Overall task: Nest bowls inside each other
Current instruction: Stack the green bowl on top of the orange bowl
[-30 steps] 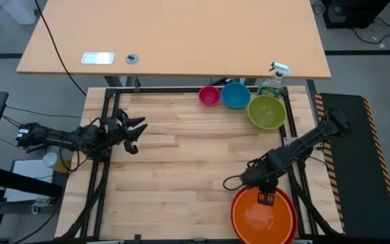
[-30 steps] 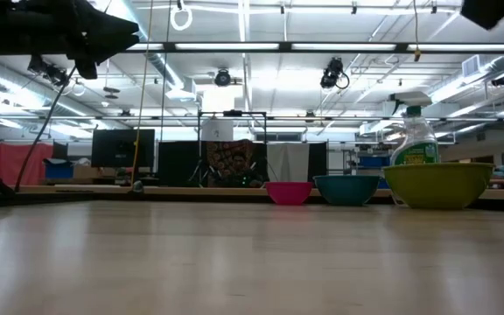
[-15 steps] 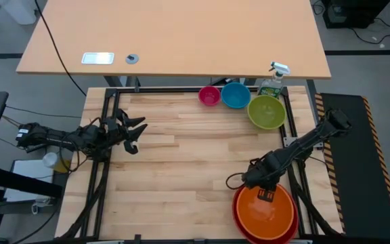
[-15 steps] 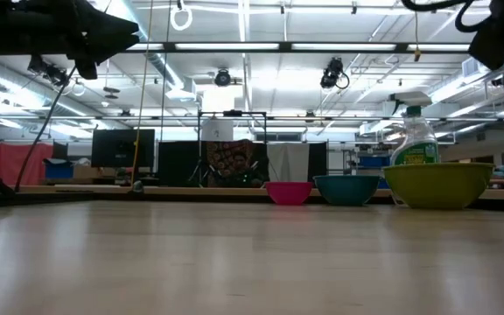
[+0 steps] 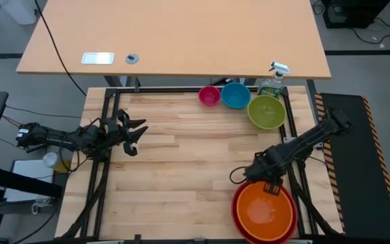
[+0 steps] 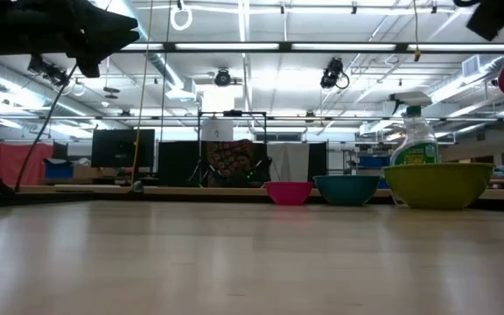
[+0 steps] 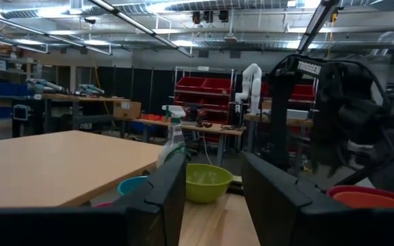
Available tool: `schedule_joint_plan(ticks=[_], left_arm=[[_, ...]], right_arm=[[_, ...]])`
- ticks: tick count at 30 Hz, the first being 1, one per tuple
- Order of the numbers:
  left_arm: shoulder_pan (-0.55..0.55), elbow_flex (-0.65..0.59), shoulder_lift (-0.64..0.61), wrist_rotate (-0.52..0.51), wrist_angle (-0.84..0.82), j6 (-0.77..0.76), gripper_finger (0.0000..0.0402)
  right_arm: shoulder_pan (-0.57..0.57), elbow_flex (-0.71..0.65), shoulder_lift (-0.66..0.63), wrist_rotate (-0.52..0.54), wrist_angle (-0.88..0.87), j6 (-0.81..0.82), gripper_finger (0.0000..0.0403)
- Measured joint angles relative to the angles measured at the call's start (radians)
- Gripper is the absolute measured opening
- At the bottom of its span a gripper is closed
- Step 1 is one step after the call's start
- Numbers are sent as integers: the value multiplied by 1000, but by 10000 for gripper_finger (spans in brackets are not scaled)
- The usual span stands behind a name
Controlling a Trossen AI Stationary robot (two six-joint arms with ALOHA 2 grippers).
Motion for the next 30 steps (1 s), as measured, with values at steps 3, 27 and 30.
schedule_joint_plan(ticks=[3,27,30], left_arm=[[0,0,0,0,-11,0,144],[0,-1,0,0,-70,9,144],[0,-1,0,0,-77,10,144]], right_arm=[[-51,-28,-41,168,23,-36,158],[-810,-272,13,612,309,-570,246],[-839,-272,63,601,324,-592,245]])
